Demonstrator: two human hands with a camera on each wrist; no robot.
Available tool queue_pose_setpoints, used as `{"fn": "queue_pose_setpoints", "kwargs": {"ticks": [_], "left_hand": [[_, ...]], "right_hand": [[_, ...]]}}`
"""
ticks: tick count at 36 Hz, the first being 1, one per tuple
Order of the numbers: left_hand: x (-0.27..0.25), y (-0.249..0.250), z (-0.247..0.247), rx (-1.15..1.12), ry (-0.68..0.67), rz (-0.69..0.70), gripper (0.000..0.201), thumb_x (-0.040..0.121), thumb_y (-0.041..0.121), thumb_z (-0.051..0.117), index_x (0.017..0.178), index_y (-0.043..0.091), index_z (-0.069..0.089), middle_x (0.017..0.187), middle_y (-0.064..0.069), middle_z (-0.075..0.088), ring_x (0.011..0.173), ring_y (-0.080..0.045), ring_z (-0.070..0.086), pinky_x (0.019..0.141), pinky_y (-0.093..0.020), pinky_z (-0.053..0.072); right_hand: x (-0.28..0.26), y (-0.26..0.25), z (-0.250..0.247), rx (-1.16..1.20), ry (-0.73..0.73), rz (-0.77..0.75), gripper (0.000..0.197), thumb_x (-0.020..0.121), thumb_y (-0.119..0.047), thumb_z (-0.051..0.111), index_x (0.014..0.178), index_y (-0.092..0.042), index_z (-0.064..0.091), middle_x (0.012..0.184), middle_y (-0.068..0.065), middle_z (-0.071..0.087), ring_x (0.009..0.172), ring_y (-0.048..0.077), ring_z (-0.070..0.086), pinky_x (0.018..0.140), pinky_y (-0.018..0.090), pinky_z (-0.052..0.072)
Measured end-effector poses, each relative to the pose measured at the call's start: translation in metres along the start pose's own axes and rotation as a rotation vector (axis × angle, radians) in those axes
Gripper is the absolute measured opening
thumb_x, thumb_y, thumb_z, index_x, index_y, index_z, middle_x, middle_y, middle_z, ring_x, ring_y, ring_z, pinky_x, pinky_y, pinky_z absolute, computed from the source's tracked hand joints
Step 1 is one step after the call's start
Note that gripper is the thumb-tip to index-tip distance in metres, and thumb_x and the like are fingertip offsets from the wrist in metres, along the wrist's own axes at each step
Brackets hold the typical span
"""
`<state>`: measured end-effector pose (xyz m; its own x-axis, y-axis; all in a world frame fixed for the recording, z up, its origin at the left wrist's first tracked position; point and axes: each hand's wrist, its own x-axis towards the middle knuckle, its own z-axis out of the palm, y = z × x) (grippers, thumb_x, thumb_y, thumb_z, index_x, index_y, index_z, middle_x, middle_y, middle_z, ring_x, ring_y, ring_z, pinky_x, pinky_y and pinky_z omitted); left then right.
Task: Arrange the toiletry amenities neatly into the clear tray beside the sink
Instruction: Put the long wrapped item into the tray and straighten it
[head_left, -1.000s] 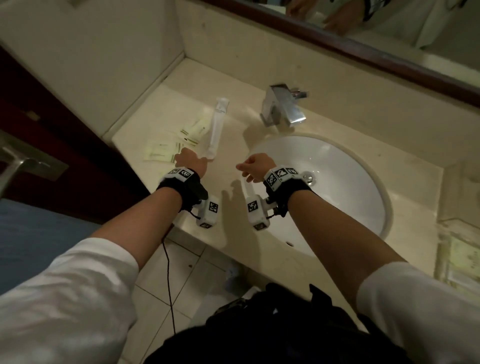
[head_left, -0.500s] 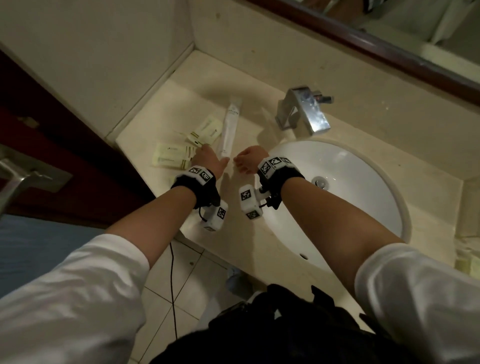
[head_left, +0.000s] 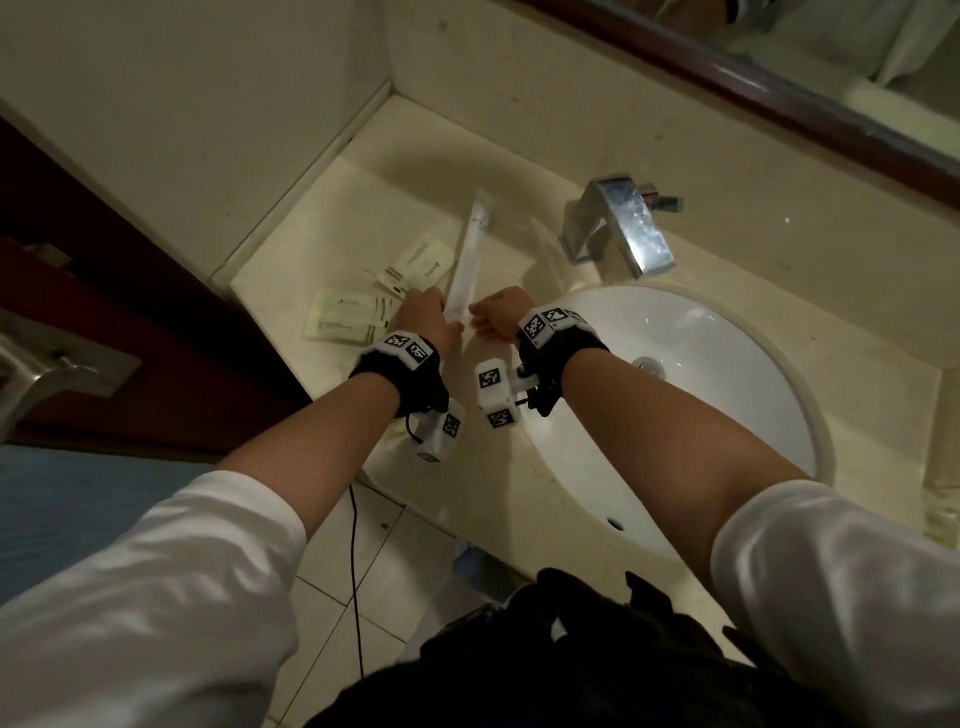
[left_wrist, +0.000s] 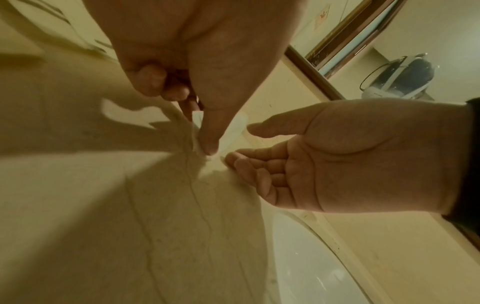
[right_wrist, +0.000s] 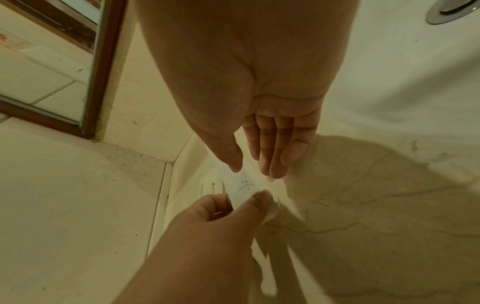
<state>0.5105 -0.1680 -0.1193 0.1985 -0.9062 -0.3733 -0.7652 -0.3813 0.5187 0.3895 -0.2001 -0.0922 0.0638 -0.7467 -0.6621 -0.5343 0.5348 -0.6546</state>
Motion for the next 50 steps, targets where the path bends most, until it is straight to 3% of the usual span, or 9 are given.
{"fn": "queue_pose_setpoints", "kwargs": {"ticks": [7,11,15,21,24,28,34,40,50], "left_hand": [[-0.006,-0.007,0.001,-0.220,0.047,-0.025,0.025,0.084,0.024,0.068,0.101,0.007,0.062,0.099,-0.011,0.067,0.089,-0.026,0.060,0.073,-0.028,0.043],[-0.008,-0.011,-0.003,-0.345,-0.002,-0.039,0.025,0.084,0.030,0.068,0.099,0.010,0.063,0.094,-0.006,0.063,0.085,-0.021,0.056,0.081,-0.032,0.047],[-0.016,-0.014,-0.009,-0.497,-0.029,-0.023,0.011,0.085,0.022,0.067,0.093,0.017,0.060,0.092,-0.005,0.062,0.083,-0.021,0.058,0.075,-0.033,0.049],[-0.031,-0.017,-0.021,-0.589,-0.058,0.031,0.008,0.087,0.014,0.065,0.090,0.014,0.057,0.083,-0.002,0.060,0.073,-0.015,0.054,0.067,-0.027,0.048],[-0.038,-0.015,-0.030,-0.617,-0.085,0.076,0.009,0.090,0.012,0.063,0.087,0.017,0.056,0.076,0.006,0.057,0.064,-0.007,0.051,0.054,-0.012,0.043],[-0.046,-0.017,-0.039,-0.665,-0.147,0.115,0.013,0.089,0.013,0.064,0.083,0.023,0.057,0.080,0.005,0.060,0.066,-0.008,0.052,0.058,-0.018,0.043],[-0.062,-0.017,-0.052,-0.712,-0.209,0.137,0.012,0.088,0.012,0.065,0.085,0.020,0.056,0.082,0.006,0.059,0.072,-0.010,0.052,0.065,-0.021,0.043],[-0.078,-0.026,-0.064,-0.685,-0.286,0.137,0.021,0.090,0.011,0.062,0.110,0.007,0.056,0.090,0.004,0.060,0.075,-0.005,0.056,0.070,-0.021,0.044],[-0.092,-0.033,-0.075,-0.648,-0.334,0.163,0.013,0.092,0.013,0.059,0.104,0.014,0.059,0.079,0.012,0.060,0.064,0.002,0.052,0.067,-0.017,0.042]], "right_hand": [[0.012,-0.001,0.004,-0.077,0.021,-0.026,0.026,0.087,-0.021,0.063,0.064,-0.010,0.061,0.084,0.014,0.067,0.088,0.032,0.067,0.091,0.044,0.054],[0.009,-0.003,0.003,-0.047,0.006,-0.031,0.020,0.088,-0.021,0.062,0.077,-0.005,0.066,0.088,0.015,0.067,0.087,0.033,0.066,0.089,0.043,0.054],[0.001,-0.005,0.001,0.044,-0.025,-0.039,0.015,0.089,-0.017,0.060,0.075,-0.016,0.056,0.080,0.004,0.060,0.067,0.015,0.059,0.062,0.024,0.052],[-0.006,-0.011,0.007,0.116,0.022,-0.031,0.031,0.088,-0.017,0.062,0.059,-0.007,0.057,0.060,0.008,0.054,0.054,0.021,0.048,0.065,0.033,0.042],[-0.010,-0.010,0.006,0.219,-0.004,-0.012,0.026,0.087,-0.017,0.064,0.065,-0.005,0.057,0.063,0.008,0.053,0.054,0.021,0.046,0.059,0.033,0.040],[-0.025,-0.008,0.000,0.448,-0.118,-0.005,0.016,0.092,-0.013,0.058,0.078,-0.006,0.055,0.062,0.004,0.049,0.047,0.013,0.034,0.045,0.026,0.030],[-0.039,-0.002,-0.013,0.676,-0.169,-0.040,0.009,0.093,-0.014,0.056,0.086,-0.008,0.057,0.072,0.002,0.052,0.054,0.011,0.036,0.050,0.022,0.030],[-0.054,-0.001,-0.033,0.801,-0.210,-0.126,0.014,0.095,-0.018,0.054,0.081,-0.015,0.053,0.070,-0.002,0.056,0.049,0.009,0.036,0.045,0.019,0.029],[-0.092,0.009,-0.073,0.940,-0.238,-0.282,0.016,0.096,-0.017,0.051,0.080,-0.018,0.052,0.054,-0.009,0.050,0.039,0.003,0.033,0.037,0.014,0.024]]}}
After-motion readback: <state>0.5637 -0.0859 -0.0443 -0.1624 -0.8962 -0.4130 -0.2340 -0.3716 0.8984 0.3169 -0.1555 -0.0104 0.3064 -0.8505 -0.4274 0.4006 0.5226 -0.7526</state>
